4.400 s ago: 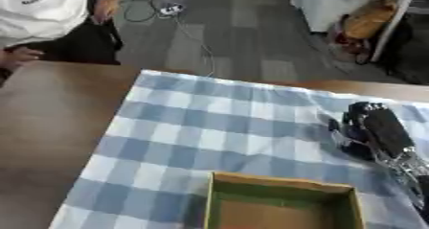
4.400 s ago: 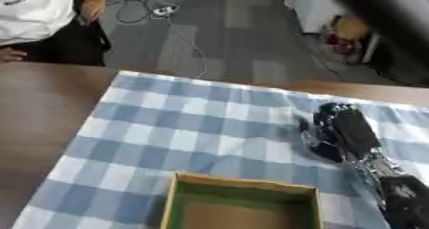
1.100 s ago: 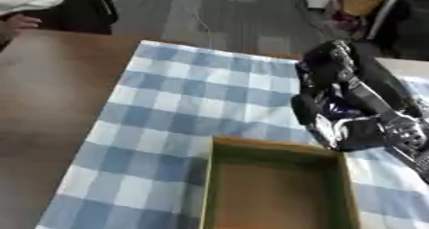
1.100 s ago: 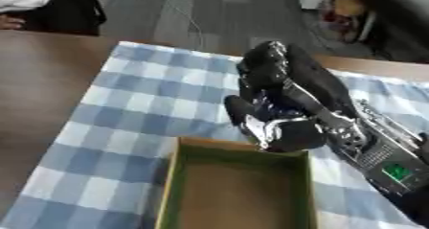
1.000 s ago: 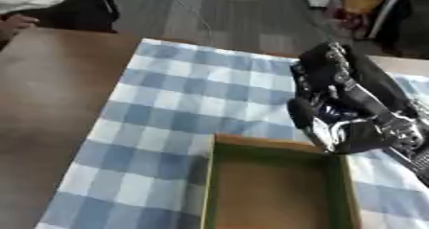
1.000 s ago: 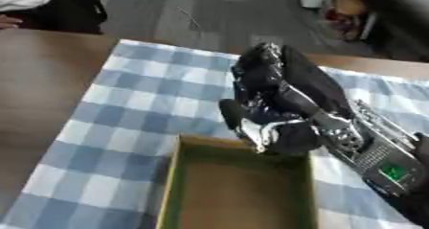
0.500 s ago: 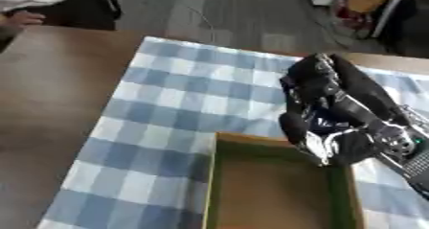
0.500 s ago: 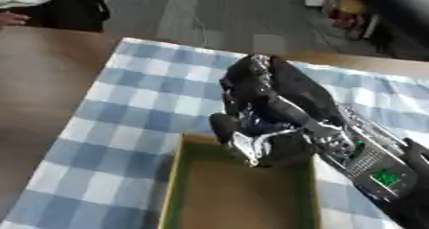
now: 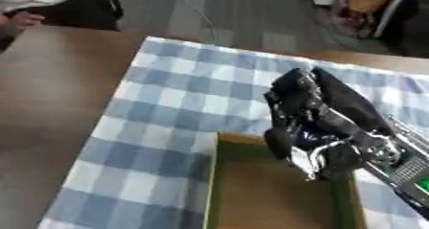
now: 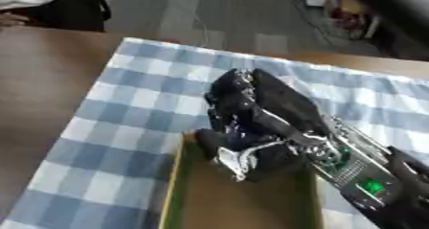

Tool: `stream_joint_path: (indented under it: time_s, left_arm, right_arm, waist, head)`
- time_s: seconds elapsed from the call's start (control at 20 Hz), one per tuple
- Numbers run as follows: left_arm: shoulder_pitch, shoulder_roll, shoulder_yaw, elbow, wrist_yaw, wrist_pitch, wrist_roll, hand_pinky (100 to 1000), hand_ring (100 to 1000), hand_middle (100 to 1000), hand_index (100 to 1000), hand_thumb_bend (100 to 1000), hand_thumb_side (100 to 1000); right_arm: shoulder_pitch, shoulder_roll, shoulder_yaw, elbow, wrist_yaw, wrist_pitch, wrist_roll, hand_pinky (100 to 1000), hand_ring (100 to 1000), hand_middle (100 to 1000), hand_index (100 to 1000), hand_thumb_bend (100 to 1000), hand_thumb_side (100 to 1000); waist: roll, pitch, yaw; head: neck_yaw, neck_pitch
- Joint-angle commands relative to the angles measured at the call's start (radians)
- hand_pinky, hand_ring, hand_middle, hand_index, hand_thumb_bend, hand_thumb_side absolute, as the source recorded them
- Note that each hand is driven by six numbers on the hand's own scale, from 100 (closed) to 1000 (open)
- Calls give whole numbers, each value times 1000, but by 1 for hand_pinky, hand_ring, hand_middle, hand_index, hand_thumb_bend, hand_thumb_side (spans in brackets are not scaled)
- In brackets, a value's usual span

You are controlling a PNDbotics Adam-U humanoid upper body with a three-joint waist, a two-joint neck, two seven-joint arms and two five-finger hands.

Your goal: Pick up objects on the table and place them in the box.

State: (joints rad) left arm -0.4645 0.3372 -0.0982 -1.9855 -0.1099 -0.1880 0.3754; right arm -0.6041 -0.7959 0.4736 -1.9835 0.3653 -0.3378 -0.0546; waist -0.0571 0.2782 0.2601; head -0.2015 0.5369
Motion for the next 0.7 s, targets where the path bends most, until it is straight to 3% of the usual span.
stream_joint_path:
  time_s: [0.05,0.7]
  left_arm:
    - [-16,6,-2,-15,1,-3,-3,705,736,914,1000,279,995]
    - [-18,6,-2,-15,2,-4,-5,705,737,915,1000,277,995]
  right_arm:
    - [-23,-4,4,-16,3,-3,13,100,100,100,127,100,818]
    - [-13,8,53,-16,-4,-21,48,100,100,100,128,100,827]
  waist:
    - [6,-15,1]
    - [6,-12,3]
  head:
    - [6,-6]
    - [6,-9]
